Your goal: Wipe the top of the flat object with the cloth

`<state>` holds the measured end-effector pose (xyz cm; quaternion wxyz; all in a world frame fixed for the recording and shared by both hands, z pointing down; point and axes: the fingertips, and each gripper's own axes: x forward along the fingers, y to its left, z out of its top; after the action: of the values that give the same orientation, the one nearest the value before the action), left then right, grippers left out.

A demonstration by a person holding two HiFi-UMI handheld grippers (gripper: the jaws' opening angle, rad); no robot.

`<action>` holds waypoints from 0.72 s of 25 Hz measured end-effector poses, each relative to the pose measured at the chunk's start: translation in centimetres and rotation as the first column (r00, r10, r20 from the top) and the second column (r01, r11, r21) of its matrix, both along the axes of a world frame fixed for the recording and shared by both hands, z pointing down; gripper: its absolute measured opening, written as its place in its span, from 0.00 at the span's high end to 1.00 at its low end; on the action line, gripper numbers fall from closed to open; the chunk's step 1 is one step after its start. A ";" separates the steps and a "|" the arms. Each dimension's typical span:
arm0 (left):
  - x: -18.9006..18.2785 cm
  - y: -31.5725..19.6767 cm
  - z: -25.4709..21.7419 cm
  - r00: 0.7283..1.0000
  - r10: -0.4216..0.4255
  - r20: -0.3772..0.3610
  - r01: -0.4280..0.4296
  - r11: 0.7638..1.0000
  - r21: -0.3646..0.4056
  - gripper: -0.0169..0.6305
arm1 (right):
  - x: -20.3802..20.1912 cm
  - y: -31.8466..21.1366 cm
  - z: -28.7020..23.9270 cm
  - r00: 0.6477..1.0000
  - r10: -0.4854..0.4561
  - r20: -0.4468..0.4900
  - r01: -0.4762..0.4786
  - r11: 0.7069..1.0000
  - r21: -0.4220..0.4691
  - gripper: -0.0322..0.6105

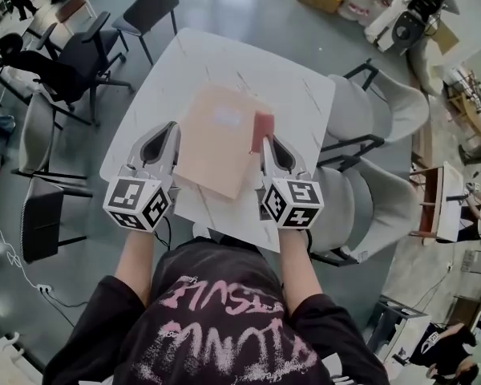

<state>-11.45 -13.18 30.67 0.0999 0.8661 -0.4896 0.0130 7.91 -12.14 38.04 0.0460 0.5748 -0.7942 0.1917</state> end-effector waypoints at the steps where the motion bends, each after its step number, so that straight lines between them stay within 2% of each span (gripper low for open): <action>1: 0.0 0.0 -0.3 1.000 0.000 0.000 0.000 1.000 0.005 0.97 | 0.1 0.0 -0.3 1.000 0.002 0.001 -0.002 1.000 0.005 0.88; 18: -0.5 0.1 -4.4 1.000 -0.010 -0.002 0.010 0.994 0.108 0.97 | 0.7 0.0 -4.3 1.000 0.018 0.005 -0.019 0.994 0.108 0.88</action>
<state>-11.99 -13.10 26.28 0.0533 0.8678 -0.4939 -0.0144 8.60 -12.17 33.70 0.0114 0.5834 -0.7981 0.1500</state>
